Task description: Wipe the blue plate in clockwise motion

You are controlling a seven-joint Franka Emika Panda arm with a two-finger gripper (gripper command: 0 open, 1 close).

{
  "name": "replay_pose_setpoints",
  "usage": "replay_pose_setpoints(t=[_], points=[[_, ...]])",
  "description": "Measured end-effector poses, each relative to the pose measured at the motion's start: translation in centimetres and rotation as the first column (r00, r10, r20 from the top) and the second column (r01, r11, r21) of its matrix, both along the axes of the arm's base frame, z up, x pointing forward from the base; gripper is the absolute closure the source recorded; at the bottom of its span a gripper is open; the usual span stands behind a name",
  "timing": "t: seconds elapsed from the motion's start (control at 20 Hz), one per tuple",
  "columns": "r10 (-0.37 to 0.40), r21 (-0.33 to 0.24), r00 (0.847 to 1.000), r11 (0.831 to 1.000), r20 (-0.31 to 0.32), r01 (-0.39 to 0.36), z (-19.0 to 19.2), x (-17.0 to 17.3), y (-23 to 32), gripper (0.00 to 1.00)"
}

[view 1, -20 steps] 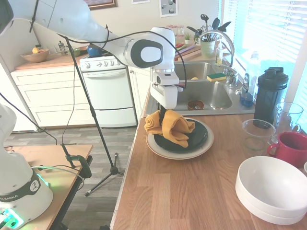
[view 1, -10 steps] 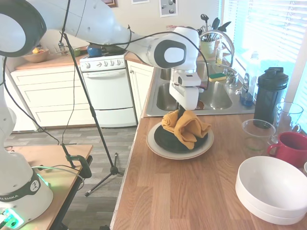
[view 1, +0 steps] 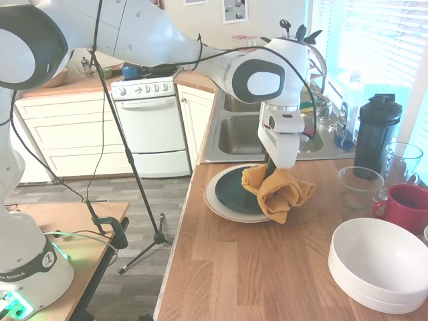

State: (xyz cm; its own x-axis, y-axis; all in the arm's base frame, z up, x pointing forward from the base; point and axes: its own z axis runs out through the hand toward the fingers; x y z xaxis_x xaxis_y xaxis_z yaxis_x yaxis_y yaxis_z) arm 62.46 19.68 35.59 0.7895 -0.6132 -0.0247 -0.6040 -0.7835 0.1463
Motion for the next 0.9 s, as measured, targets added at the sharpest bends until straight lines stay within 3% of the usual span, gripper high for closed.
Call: replay_pose_setpoints(t=[0.45,0.9], points=[[0.025,-0.010,1.000,1.000,0.008,-0.024,1.3,-7.6,-1.2,1.00],[0.115,-0.030,0.993,0.993,-0.009,-0.115,-0.3,-13.1,5.1,1.00]])
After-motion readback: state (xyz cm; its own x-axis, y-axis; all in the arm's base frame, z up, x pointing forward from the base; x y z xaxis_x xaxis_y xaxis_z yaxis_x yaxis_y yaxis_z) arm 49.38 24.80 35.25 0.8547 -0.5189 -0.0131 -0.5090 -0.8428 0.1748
